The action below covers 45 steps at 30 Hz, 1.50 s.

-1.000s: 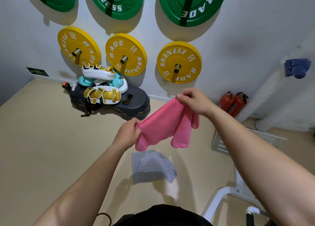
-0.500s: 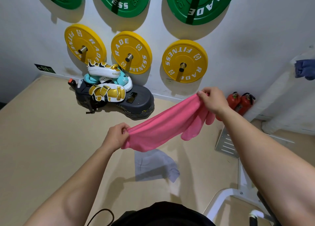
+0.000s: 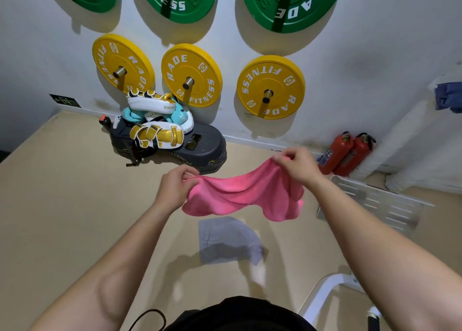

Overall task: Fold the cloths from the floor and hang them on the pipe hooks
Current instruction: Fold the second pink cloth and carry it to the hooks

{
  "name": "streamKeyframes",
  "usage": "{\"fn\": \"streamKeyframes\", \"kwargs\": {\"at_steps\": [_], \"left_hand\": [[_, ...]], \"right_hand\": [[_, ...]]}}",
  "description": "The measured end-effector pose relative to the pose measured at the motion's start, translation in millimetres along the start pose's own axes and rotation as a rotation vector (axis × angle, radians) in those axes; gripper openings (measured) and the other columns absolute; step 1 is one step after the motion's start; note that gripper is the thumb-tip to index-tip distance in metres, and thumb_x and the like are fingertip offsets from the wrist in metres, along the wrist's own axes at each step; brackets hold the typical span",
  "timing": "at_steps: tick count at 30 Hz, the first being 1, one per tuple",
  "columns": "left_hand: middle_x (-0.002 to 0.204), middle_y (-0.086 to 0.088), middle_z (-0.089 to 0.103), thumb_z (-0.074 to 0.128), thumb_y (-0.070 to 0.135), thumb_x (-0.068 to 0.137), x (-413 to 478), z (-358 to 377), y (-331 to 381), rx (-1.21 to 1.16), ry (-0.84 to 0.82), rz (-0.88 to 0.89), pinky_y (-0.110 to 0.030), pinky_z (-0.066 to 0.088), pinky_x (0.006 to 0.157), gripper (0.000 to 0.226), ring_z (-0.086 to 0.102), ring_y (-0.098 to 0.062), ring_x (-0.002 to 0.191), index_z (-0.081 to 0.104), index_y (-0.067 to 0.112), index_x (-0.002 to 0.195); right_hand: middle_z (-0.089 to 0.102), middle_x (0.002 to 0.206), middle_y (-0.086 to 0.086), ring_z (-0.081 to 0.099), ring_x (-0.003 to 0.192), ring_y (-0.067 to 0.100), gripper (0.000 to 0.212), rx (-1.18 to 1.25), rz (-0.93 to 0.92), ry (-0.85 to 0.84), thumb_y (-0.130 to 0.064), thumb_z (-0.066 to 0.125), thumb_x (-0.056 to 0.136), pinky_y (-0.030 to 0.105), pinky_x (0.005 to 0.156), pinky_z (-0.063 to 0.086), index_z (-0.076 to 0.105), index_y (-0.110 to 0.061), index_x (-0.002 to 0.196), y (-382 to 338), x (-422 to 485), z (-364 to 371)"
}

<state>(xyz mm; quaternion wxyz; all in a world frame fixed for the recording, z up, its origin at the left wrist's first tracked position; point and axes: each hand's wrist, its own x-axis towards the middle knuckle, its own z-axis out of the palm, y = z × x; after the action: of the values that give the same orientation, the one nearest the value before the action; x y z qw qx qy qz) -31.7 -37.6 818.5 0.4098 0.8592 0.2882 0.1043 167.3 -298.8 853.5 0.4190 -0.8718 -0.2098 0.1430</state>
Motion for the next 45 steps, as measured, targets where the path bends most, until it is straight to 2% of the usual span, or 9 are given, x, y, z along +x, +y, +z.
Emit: {"fn": "streamKeyframes", "kwargs": {"at_steps": [4,8,13,18,23,27,31,39,45], "left_hand": [[0.084,0.006,0.07,0.077,0.023,0.081,3,38,42,-0.121,-0.114,0.088,-0.019,0.049,0.07,0.022,0.065,-0.005,0.08,0.071,0.029,0.101],[0.087,0.002,0.071,0.075,0.018,0.085,4,57,55,-0.174,-0.219,0.147,-0.018,0.048,0.072,0.033,0.064,-0.004,0.08,0.072,0.027,0.116],[0.08,0.012,0.072,0.072,0.018,0.087,4,54,54,-0.109,-0.148,0.165,-0.012,0.044,0.066,0.007,0.063,0.0,0.077,0.078,0.021,0.09],[0.081,0.015,0.072,0.071,0.02,0.087,13,37,52,-0.034,-0.141,0.147,-0.014,0.043,0.069,0.007,0.063,0.002,0.081,0.078,0.022,0.089],[0.082,0.014,0.072,0.069,0.019,0.089,17,28,50,0.012,-0.14,0.11,-0.013,0.041,0.066,0.009,0.062,0.004,0.08,0.077,0.022,0.088],[0.083,0.01,0.072,0.068,0.018,0.089,23,19,43,0.035,-0.105,0.064,-0.016,0.04,0.065,0.009,0.062,-0.001,0.08,0.076,0.022,0.087],[0.082,0.012,0.069,0.068,0.017,0.09,25,12,41,0.059,-0.069,0.041,-0.014,0.039,0.064,0.009,0.06,-0.004,0.08,0.076,0.022,0.087],[0.075,0.008,0.067,0.077,0.025,0.081,13,25,34,0.018,0.029,-0.066,-0.023,0.044,0.064,0.006,0.062,-0.01,0.077,0.071,0.026,0.082],[0.066,-0.007,0.067,0.075,0.006,0.083,-14,53,51,-0.297,-0.153,-0.157,-0.045,0.063,0.072,0.005,0.064,-0.021,0.06,0.074,0.01,0.081]], "right_hand": [[0.067,0.074,-0.01,0.056,0.069,-0.002,0.018,0.097,-0.115,-0.216,-0.011,0.066,0.09,0.021,0.072,0.044,0.072,-0.02,0.076,-18,-7,26],[0.067,0.067,-0.012,0.054,0.061,-0.005,0.016,0.135,-0.128,-0.287,-0.018,0.067,0.091,0.013,0.063,0.042,0.075,-0.018,0.077,-35,-12,36],[0.069,0.07,-0.008,0.057,0.059,-0.004,0.007,0.122,-0.132,-0.279,-0.017,0.074,0.086,0.014,0.06,0.045,0.075,-0.018,0.079,-33,-11,37],[0.067,0.078,-0.006,0.053,0.059,-0.007,0.015,-0.072,-0.087,-0.29,-0.01,0.071,0.08,0.02,0.065,0.042,0.07,-0.024,0.082,1,-12,34],[0.061,0.071,-0.009,0.052,0.062,0.001,0.023,-0.112,-0.018,-0.247,-0.02,0.082,0.076,0.023,0.059,0.041,0.06,-0.026,0.072,29,-19,31],[0.063,0.069,-0.003,0.062,0.063,0.014,0.019,-0.089,0.033,-0.242,-0.014,0.078,0.08,0.033,0.066,0.052,0.063,-0.025,0.075,43,-18,26],[0.061,0.065,-0.002,0.059,0.059,0.014,0.016,0.001,0.096,-0.2,-0.011,0.078,0.081,0.03,0.061,0.048,0.066,-0.021,0.076,48,-18,22],[0.064,0.069,0.009,0.056,0.06,0.013,0.008,0.409,0.197,-0.099,-0.013,0.077,0.084,0.025,0.054,0.048,0.07,-0.01,0.079,20,-33,35],[0.062,0.056,-0.014,0.053,0.06,0.008,0.011,0.434,0.154,-0.093,-0.014,0.071,0.089,0.027,0.062,0.046,0.076,-0.021,0.082,6,-48,75]]}}
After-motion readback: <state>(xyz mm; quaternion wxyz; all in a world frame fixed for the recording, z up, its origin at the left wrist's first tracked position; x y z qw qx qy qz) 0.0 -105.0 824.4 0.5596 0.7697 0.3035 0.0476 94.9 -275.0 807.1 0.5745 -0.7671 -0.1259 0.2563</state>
